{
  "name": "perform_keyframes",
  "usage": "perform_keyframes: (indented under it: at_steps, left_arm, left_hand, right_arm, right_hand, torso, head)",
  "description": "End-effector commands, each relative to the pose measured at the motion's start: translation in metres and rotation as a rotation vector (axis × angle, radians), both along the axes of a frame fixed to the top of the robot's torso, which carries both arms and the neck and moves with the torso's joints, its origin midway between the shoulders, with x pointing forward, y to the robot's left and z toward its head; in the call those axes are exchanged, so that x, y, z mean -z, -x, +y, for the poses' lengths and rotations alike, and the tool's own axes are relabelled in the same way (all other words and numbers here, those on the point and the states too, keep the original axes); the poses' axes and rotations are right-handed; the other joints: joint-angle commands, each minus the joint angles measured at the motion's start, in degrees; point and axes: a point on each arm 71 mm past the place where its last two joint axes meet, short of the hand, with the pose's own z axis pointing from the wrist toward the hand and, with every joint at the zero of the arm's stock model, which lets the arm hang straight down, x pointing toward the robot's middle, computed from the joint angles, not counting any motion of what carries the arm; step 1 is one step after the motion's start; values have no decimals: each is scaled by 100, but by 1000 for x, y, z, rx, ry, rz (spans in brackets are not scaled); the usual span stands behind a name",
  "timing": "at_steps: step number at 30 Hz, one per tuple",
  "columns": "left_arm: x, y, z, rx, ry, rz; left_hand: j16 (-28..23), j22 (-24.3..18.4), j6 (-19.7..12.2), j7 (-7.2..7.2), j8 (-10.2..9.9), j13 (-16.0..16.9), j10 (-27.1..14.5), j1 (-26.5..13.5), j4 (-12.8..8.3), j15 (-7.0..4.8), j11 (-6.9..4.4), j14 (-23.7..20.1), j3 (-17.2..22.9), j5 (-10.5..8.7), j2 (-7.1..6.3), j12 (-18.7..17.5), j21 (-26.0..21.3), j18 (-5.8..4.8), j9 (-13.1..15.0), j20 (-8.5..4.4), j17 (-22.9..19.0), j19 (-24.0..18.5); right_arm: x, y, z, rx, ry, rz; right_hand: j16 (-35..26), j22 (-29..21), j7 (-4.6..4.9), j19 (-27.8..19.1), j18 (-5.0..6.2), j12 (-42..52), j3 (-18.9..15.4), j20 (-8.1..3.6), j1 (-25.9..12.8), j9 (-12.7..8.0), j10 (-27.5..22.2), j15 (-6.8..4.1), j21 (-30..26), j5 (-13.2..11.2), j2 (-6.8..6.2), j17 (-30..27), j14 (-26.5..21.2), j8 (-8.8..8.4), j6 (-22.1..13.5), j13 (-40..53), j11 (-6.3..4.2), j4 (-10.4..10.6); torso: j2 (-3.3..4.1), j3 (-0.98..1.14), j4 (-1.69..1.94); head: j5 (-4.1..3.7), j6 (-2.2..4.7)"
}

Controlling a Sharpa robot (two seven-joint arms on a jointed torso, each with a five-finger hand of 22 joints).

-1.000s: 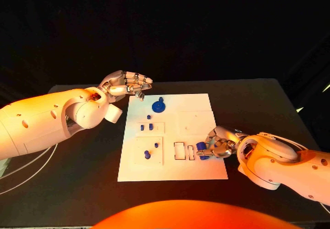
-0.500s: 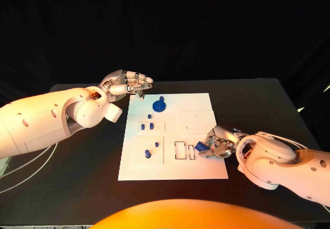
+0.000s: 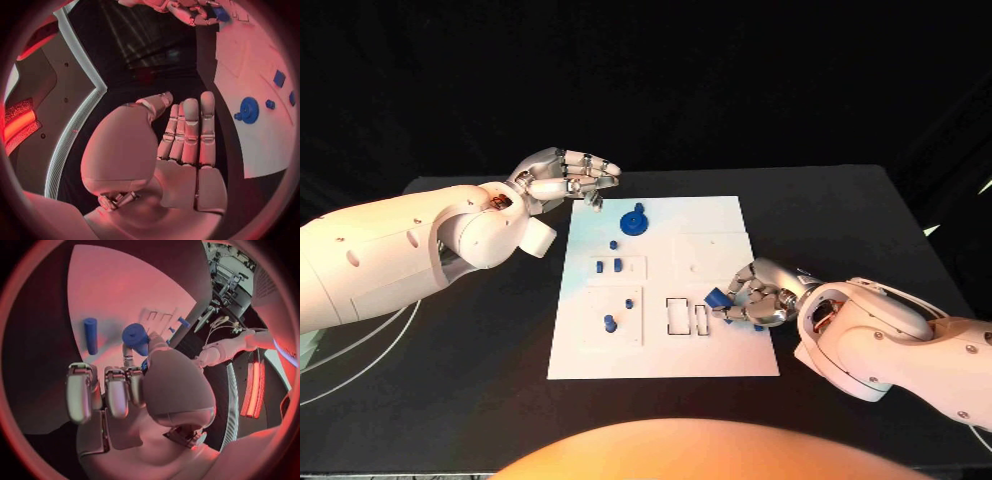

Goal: Assemble the parts on the task board

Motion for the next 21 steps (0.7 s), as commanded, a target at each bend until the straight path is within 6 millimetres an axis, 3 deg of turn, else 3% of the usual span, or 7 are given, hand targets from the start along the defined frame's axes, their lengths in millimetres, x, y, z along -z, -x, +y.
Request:
perform_keyframes:
  at_steps: [1,8,13,16,21]
  left_arm:
    - [-1,1,-2,18,13,4]
    - [0,1,-5,24,15,5]
    - [0,1,-5,25,14,7]
    - [0,1,-5,27,15,8]
    - [0,0,-5,28,14,9]
  left_hand:
    - [-31,-7,3,11,37,-6,-23,-1,9,26,5,-28,-38,17,51,1,-16,38,9,4,-10,39]
    - [-32,-9,4,9,38,-8,-25,6,8,25,3,-30,-32,24,61,1,-18,39,9,4,-10,40]
    - [-32,-9,4,9,38,-8,-25,6,8,25,3,-30,-32,24,61,1,-18,39,9,4,-10,40]
    - [-32,-10,4,11,38,-9,-27,2,13,26,4,-30,-33,25,64,2,-20,39,9,4,-10,40]
    - [-32,-10,3,11,38,-9,-27,-1,15,26,5,-30,-34,25,64,2,-21,39,9,4,-10,41]
  right_arm:
    - [-4,2,6,23,-101,71]
    - [-4,5,23,-14,-137,167]
    - [3,6,34,-51,-115,223]
    - [8,7,38,-65,-92,248]
    - [11,6,44,-64,-68,230]
  right_hand:
    - [13,1229,-243,389,-72,-27,42,-54,-223,69,311,-61,-5,38,92,1247,541,222,301,1139,-57,3]
    - [5,1230,-255,387,-71,-34,39,-65,-434,87,311,-71,-13,45,161,1230,537,281,319,1138,-68,2]
    - [0,1220,-260,378,-65,-58,3,-72,-558,101,297,-78,-44,34,149,1218,535,322,322,1120,-74,3]
    - [-11,1209,-269,367,-58,-93,-84,-78,-754,121,278,-84,-84,145,152,1193,530,383,320,1096,-81,6]
    - [-18,1207,-281,363,-55,-107,-191,-84,-887,143,273,-91,-99,61,130,1177,526,442,318,1090,-89,0]
  torso:
    - [-2,1,-9]
    - [2,2,2]
    - [-3,-3,-8]
    - [3,1,1]
    - [3,7,-8]
  head:
    - [6,-2]
    - [19,2]
    - [26,-17]
    - [39,-23]
    - [59,-25]
